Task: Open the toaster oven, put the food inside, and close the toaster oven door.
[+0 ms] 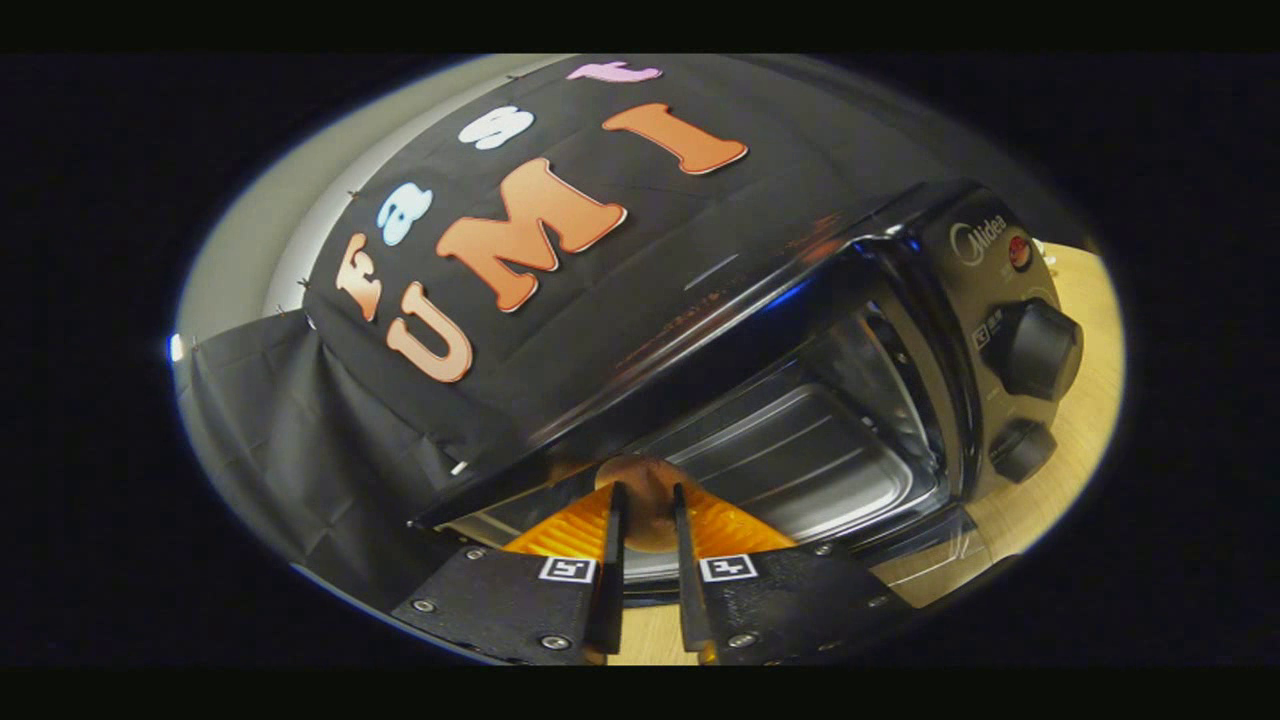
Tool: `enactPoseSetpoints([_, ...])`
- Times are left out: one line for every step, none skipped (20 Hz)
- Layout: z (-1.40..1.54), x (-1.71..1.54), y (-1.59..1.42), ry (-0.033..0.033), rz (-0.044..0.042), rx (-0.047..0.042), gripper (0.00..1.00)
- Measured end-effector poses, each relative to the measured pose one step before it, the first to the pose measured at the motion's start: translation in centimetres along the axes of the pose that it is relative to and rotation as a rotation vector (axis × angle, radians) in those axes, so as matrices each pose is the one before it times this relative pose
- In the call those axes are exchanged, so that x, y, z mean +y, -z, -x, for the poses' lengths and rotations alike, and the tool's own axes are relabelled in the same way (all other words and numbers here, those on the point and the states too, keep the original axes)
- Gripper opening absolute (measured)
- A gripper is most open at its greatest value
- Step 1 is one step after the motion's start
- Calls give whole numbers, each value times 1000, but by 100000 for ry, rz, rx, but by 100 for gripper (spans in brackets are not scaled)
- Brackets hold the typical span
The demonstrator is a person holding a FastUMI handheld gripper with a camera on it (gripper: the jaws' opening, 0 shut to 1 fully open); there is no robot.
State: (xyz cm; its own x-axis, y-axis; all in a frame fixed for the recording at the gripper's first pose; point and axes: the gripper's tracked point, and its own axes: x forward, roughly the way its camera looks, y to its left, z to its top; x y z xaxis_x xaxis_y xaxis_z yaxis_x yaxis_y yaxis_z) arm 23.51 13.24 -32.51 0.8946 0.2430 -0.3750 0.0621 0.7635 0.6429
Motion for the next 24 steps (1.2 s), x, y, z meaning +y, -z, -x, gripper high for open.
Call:
enactPoseSetpoints([-103,-259,157,1133,874,-218,24])
enactPoseSetpoints([-95,18,110,-137,1372,115,24])
enactPoseSetpoints([27,69,278,-57,1291,497,28])
enactPoseSetpoints([68,180,103,-803,871,313,33])
enactPoseSetpoints([88,90,25,29,-296,446,38])
enactPoseSetpoints([438,96,-99,467,-497,-80,42])
enactPoseSetpoints([-344,35,-174,556,314,-293,52])
enactPoseSetpoints([406,-137,-284,1449,1223,-84,57])
enactPoseSetpoints([82,-93,-20,1117,1923,122,63])
enactPoseSetpoints([197,-176,-126,1622,1877,-58,66])
enactPoseSetpoints([286,68,-70,864,2996,591,71])
enactPoseSetpoints([465,102,-195,105,3065,-104,73])
enactPoseSetpoints([652,291,-256,-317,2504,-787,75])
enactPoseSetpoints([679,110,-289,-100,1728,-574,75])
enactPoseSetpoints([637,420,-319,-1177,1469,-683,76])
enactPoseSetpoints([762,124,-59,4,1392,227,76])
enactPoseSetpoints([857,152,97,-629,1925,823,76])
enactPoseSetpoints([1024,219,177,-456,2322,836,76])
enactPoseSetpoints([1007,102,367,-227,2998,1584,76])
enactPoseSetpoints([976,2,397,568,3188,1448,78])
enactPoseSetpoints([1058,57,498,397,4227,1770,81])
enactPoseSetpoints([1083,131,649,-280,4929,1888,82])
enactPoseSetpoints([1014,101,852,258,4423,2234,82])
enactPoseSetpoints([931,-52,791,469,3334,1983,83])
